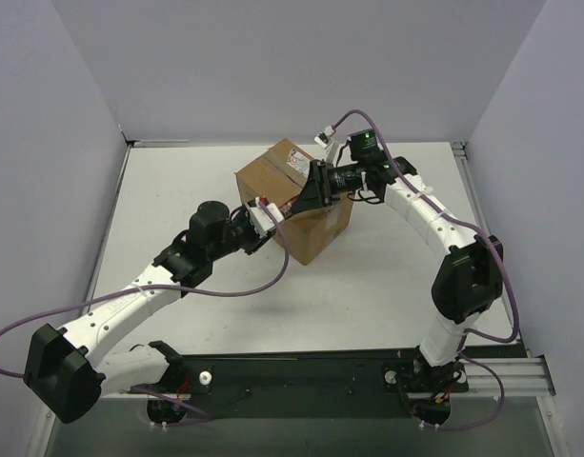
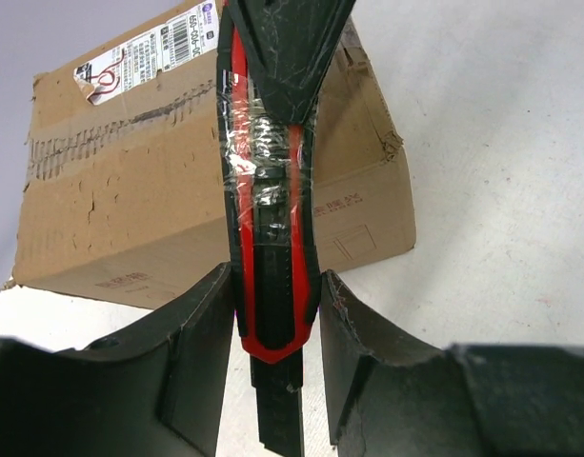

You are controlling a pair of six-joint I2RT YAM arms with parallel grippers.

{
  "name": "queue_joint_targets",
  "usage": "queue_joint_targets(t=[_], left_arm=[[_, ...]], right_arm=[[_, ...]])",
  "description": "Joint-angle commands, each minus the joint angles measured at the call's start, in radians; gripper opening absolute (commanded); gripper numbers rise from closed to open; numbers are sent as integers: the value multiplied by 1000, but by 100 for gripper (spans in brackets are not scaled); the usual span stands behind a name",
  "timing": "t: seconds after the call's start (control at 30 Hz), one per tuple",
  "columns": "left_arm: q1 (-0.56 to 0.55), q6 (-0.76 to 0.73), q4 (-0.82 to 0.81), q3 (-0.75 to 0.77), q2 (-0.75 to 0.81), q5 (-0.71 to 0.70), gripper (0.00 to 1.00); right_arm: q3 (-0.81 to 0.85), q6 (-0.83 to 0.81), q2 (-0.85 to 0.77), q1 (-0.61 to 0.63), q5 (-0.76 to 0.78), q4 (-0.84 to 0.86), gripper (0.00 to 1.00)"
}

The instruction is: Unpack the express box

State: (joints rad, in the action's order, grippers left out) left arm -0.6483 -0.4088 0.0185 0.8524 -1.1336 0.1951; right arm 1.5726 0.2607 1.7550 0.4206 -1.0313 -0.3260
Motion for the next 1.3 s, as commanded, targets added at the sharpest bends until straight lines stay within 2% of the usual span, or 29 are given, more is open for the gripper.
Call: queue_joint_targets(t=[0.0, 0.03, 0.07, 0.1, 0.13, 0.17, 0.2, 0.23, 0.3, 0.37, 0.43, 0.57, 0.6, 0.7, 0.73, 0.83, 0.87, 0.9, 1.0, 1.1, 1.27], left_arm=[[-16, 13, -60, 68, 2, 32, 0], [-17, 15, -57, 69, -2, 38, 0], [-20, 19, -54, 73, -5, 40, 0], [-20, 25, -33, 88, -12, 40, 9], [-20, 37, -20, 100, -17, 41, 25], [-20, 60, 21, 118, -21, 34, 44], [-13, 74, 97, 175, -31, 35, 66], [-10, 79, 145, 204, -35, 44, 74], [4, 73, 261, 278, -37, 82, 83], [10, 12, 307, 303, -29, 102, 95], [19, -92, 354, 327, -26, 142, 97], [52, -176, 391, 350, -46, 259, 97], [53, -159, 376, 358, -69, 267, 97], [85, 19, 325, 411, -138, 300, 97], [99, 110, 325, 434, -161, 346, 97], [137, 221, 353, 548, -264, 421, 95], [150, 223, 369, 577, -291, 523, 91], [170, 223, 408, 644, -343, 568, 88], [216, 183, 541, 785, -432, 752, 86], [222, 111, 645, 841, -457, 822, 87], [213, 51, 601, 761, -422, 823, 88]], right_arm=[[10, 0, -17, 4, -62, 39, 8], [12, -5, -20, 4, -64, 44, 1], [20, -27, -31, 3, -59, 45, 0], [27, -46, -40, 0, -47, 44, 0], [36, -75, -52, -3, -29, 21, 0], [56, -128, -72, -14, -6, -11, 0], [111, -262, -80, -22, 31, -60, 0], [144, -369, -91, -31, 49, -171, 0], [200, -557, -106, -66, 68, -263, 0], [224, -636, -118, -98, 59, -361, 0], [266, -724, -120, -126, 57, -445, 0], [271, -819, -182, -128, 51, -476, 0], [270, -831, -193, -122, 54, -475, 0], [253, -876, -233, -91, 88, -475, 0], [247, -879, -242, -85, 94, -472, 0], [227, -853, -253, -75, 102, -470, 0], [219, -842, -258, -75, 102, -469, 0], [202, -828, -261, -75, 106, -464, 0], [176, -811, -264, -65, 93, -443, 0], [202, -796, -244, -49, 77, -427, 0], [251, -747, -203, -49, 59, -403, 0]])
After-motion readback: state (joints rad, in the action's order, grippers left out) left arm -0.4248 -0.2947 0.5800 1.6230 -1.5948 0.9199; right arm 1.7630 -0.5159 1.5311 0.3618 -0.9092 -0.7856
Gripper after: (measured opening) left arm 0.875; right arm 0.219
